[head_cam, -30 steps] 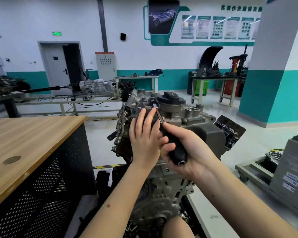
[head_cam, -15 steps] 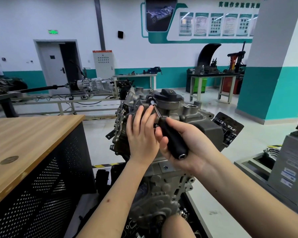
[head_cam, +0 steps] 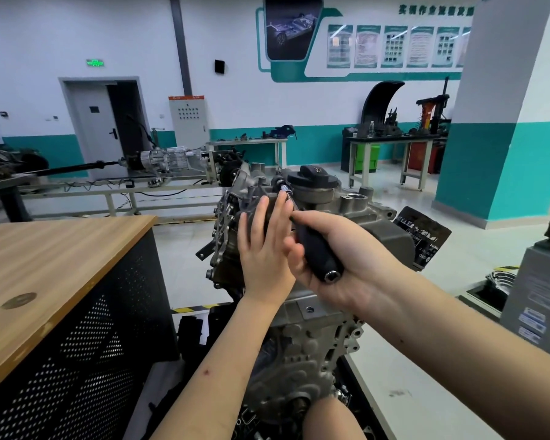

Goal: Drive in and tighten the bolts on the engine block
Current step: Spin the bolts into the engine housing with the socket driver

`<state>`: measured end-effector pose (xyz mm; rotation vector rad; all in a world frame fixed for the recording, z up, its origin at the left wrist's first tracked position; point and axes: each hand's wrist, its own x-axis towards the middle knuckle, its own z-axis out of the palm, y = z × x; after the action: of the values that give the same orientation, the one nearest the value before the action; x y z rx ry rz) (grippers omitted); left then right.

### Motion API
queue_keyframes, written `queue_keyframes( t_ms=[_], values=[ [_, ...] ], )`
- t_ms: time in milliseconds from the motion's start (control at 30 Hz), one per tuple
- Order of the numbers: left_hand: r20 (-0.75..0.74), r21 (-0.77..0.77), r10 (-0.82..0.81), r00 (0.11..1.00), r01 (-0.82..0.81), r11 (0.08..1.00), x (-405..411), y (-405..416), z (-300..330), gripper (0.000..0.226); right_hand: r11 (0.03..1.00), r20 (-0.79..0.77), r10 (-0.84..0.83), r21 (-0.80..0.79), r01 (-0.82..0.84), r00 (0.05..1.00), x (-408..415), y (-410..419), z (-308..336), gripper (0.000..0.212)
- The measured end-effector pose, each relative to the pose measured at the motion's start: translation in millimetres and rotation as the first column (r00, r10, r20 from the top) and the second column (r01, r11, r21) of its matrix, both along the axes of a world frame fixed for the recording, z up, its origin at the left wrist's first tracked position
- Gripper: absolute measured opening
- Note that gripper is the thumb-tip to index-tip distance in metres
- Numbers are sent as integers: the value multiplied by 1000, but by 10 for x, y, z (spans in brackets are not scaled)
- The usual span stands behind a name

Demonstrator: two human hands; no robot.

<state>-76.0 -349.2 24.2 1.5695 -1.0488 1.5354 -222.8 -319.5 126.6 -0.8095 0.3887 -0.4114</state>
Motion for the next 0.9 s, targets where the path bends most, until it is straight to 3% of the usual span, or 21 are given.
queue_keyframes(
  t_ms=[100, 200, 333, 467, 633, 700, 900],
  values=[
    [1, 22, 38, 999, -38, 999, 25, -12, -40, 59, 999, -43, 28, -22, -29, 999, 3, -26, 48, 30],
    [-65, 29, 10, 998, -8, 1000, 5, 16, 11, 45, 994, -73, 104, -38, -107, 992, 4, -55, 42, 39],
    [-13, 15, -25, 1000, 25, 1000, -11, 25, 19, 46, 995, -73, 78, -49, -82, 994, -27, -89, -4, 38],
    [20, 1, 38, 999, -38, 999, 11, 13, 7, 39, 999, -54, 30, -40, -32, 998, -59, -88, -16, 26],
    [23, 5, 14, 1000, -14, 1000, 15, 24, 2, 46, 998, -112, 27, -55, -34, 993, -48, -144, -52, 37],
    [17, 13, 8, 1000, -9, 1000, 10, 35, 15, 39, 998, -119, 39, -50, -45, 992, -44, -148, -66, 38],
    [3, 28, 17, 1000, -18, 999, -15, 32, 15, 40, 999, -26, 5, -35, -6, 1000, -72, -118, 6, 23]
  ],
)
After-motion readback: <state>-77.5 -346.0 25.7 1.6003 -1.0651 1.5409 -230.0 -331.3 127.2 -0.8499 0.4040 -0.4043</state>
